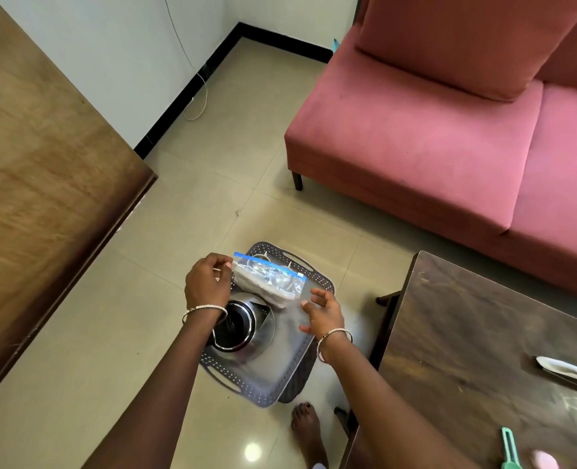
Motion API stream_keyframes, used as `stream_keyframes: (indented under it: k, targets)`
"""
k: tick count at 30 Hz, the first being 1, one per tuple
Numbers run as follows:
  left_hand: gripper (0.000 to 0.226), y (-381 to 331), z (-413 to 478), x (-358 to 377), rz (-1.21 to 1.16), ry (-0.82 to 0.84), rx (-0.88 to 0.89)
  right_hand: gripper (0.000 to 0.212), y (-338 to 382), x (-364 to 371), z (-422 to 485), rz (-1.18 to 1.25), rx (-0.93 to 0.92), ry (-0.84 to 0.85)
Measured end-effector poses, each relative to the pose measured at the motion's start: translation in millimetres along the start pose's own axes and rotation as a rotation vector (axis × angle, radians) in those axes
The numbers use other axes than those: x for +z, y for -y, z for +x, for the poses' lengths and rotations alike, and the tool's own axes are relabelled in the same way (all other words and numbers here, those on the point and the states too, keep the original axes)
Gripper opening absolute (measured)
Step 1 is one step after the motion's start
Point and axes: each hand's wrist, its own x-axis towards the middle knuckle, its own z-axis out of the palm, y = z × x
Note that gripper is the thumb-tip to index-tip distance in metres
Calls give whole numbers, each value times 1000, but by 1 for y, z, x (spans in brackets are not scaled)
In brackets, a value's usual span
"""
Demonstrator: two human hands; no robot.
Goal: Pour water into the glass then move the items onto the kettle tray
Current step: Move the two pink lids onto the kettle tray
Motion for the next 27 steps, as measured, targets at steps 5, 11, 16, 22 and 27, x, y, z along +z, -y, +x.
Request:
stream_keyframes:
  k: [5, 11, 16, 22, 27]
  targets:
    - [13, -31, -43, 2, -18, 52, 67, 27, 2, -23, -29, -123, -56, 28]
    - [9, -60, -108, 21, -79, 115, 110, 17, 0, -70, -66, -205, -166, -14]
    - [13, -82, -173, 51, -153, 166, 102, 17, -12, -128, -96, -204, -226, -30]
    - [11, -107, -270, 94, -124, 227, 155, 20, -43, -217, -130, -130, -252, -33]
    - [12, -139, -361, 130, -118, 271, 178, 25, -82, -309, -155, -106, -256, -1]
